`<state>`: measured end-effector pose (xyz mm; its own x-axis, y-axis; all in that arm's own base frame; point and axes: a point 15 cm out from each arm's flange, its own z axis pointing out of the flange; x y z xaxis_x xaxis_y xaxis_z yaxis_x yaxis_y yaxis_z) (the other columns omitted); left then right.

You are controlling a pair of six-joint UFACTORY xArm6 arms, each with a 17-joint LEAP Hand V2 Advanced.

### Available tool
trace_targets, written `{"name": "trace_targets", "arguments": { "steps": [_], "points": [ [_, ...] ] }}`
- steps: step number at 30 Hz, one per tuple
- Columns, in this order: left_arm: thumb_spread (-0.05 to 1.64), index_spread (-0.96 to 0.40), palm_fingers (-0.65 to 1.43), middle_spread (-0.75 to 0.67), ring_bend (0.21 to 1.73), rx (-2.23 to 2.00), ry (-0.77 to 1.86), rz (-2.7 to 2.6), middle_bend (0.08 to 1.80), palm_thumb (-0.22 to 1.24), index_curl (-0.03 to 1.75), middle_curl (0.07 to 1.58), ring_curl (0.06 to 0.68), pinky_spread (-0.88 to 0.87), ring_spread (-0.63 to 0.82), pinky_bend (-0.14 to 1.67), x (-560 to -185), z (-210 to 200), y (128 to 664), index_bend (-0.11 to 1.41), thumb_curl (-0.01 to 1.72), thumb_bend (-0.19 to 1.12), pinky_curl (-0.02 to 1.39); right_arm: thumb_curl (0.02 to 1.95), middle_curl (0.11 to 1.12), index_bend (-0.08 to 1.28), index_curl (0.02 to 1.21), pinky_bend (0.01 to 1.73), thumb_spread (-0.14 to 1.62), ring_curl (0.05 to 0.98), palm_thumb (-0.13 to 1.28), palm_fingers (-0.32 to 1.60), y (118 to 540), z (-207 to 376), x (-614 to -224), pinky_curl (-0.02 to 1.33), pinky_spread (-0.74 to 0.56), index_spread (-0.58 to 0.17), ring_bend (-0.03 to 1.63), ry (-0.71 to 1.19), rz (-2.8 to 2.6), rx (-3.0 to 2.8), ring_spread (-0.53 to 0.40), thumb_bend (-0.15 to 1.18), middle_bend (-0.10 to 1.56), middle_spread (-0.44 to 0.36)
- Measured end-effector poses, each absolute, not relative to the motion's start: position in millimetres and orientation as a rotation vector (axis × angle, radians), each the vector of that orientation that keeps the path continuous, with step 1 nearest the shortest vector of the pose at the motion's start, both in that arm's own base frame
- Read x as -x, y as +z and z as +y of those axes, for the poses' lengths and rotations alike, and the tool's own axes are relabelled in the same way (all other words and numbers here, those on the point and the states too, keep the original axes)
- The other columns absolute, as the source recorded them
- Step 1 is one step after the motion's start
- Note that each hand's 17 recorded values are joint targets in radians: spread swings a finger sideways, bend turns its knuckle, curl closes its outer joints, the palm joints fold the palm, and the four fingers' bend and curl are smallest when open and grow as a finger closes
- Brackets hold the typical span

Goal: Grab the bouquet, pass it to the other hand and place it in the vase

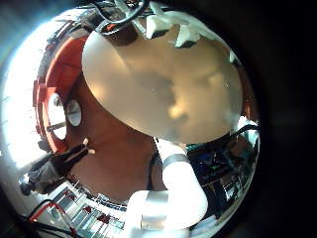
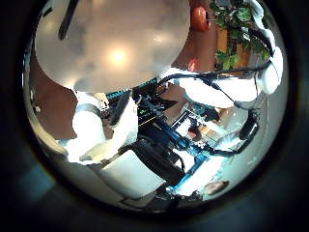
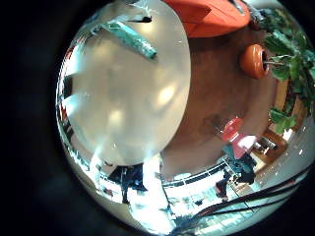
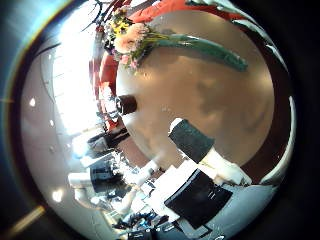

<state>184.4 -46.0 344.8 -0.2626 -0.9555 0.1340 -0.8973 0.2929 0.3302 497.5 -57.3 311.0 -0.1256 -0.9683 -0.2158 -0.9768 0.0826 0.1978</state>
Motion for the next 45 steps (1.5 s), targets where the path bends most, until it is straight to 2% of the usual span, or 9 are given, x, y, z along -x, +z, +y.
{"name": "trace_targets", "arguments": {
  "steps": [4,11,20,29,36,45],
  "points": [
    [1.15,-0.09,0.21,0.29,0.45,-1.674,-0.278,-2.259,0.18,0.41,0.47,0.29,0.191,0.5,0.49,0.19,-181.3,-46.0,343.1,0.23,0.34,-0.02,0.31,0.38,0.43,0.31,0.43,0.62,1.18,0.254,0.44,0.3,280.9,-53.0,-510.9,0.03,0.26,-0.231,0.59,0.482,2.298,2.065,0.033,-0.02,0.4,0.012],
    [1.15,-0.09,0.21,0.29,0.45,-1.675,-0.262,-2.26,0.18,0.41,0.47,0.29,0.192,0.5,0.49,0.19,-183.9,-51.5,346.0,0.23,0.34,-0.02,0.31,0.39,0.42,0.3,0.44,0.55,1.2,0.242,0.44,0.32,236.7,-55.8,-528.9,0.04,0.31,-0.234,0.56,0.49,2.333,2.052,0.071,-0.02,0.38,0.013],
    [1.15,-0.09,0.21,0.29,0.45,-1.675,-0.27,-2.252,0.18,0.41,0.47,0.29,0.194,0.5,0.49,0.19,-181.9,-51.3,346.0,0.23,0.34,-0.02,0.31,0.39,0.42,0.27,0.43,0.47,1.2,0.238,0.46,0.37,205.3,-76.6,-555.8,0.06,0.32,-0.236,0.54,0.403,2.37,1.972,0.081,-0.02,0.38,0.014],
    [1.15,-0.09,0.21,0.29,0.45,-1.673,-0.282,-2.245,0.18,0.41,0.47,0.29,0.196,0.5,0.49,0.19,-181.7,-51.1,344.1,0.23,0.34,-0.02,0.3,0.4,0.43,0.17,0.41,0.45,1.19,0.257,0.49,0.44,181.9,-80.8,-572.9,0.08,0.34,-0.232,0.62,0.354,2.394,1.927,0.052,-0.02,0.39,0.02],
    [1.15,-0.09,0.21,0.29,0.45,-1.667,-0.292,-2.24,0.18,0.41,0.47,0.29,0.197,0.5,0.49,0.19,-178.0,-50.5,342.9,0.23,0.34,-0.02,0.3,0.42,0.43,0.17,0.39,0.46,1.16,0.273,0.5,0.48,166.0,-76.7,-574.1,0.09,0.33,-0.236,0.7,0.373,2.403,1.931,0.019,-0.02,0.41,0.028],
    [1.15,-0.09,0.2,0.3,0.46,-1.674,-0.28,-2.248,0.17,0.42,0.46,0.28,0.203,0.5,0.5,0.2,-177.5,-50.5,346.6,0.22,0.34,-0.02,0.31,0.43,0.44,0.17,0.36,0.57,1.14,0.296,0.52,0.54,157.0,-71.1,-573.8,0.1,0.27,-0.242,0.8,0.39,2.399,1.947,-0.039,-0.02,0.43,0.018]
  ]
}}
